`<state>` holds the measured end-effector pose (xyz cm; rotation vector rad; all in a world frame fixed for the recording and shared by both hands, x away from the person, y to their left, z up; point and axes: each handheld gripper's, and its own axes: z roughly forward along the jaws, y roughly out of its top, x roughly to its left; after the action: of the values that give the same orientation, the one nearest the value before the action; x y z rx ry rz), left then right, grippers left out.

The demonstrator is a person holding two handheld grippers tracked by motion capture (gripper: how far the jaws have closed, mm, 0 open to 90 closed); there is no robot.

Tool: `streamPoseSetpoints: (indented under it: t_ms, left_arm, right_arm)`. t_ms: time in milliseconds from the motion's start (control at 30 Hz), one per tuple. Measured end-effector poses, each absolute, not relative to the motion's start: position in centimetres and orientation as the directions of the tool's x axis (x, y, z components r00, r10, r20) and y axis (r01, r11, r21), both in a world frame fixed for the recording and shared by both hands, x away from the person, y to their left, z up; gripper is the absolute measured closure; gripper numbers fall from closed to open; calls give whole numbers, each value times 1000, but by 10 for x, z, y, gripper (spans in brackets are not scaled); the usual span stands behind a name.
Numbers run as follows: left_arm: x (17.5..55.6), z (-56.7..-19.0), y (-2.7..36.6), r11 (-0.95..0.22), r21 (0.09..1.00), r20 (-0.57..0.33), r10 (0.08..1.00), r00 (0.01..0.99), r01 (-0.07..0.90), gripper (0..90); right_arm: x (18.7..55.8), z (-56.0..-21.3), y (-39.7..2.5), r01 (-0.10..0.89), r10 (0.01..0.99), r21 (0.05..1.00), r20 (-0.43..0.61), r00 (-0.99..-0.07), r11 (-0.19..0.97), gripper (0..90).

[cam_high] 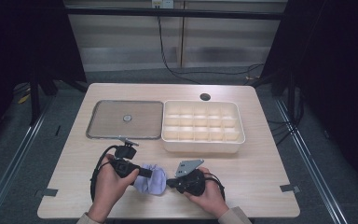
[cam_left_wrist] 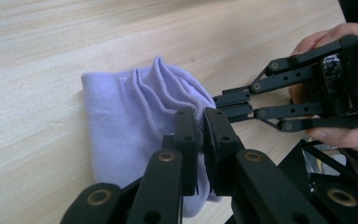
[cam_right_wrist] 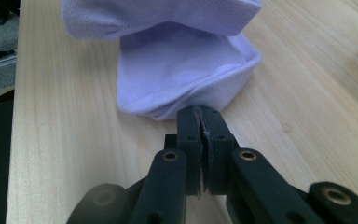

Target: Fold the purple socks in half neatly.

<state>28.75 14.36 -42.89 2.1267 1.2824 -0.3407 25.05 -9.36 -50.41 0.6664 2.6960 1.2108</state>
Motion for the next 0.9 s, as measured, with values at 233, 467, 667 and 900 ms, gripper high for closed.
streamPoseSetpoints:
  t_ms: [233,467,667,900]
  left_arm:
    - [287,-430,139,-340,387,-504,700,506,857,844]
    - [287,-436,132,-339,388,-502,702,505,857,843]
    - [287,-438,130,-360,384,-493,699,518,850,843]
    - [287,-441,128,-354,383,-497,700,513,853,842]
  right_arm:
    - [251,-504,-94,345,434,734,77,-898,585,874]
    - [251,-504,-94,345,433,734,76,-898,585,873]
    - [251,-504,-94,347,435,734,79,-897,583,873]
    - [251,-504,-94,350,436,736,83,-896,580,873]
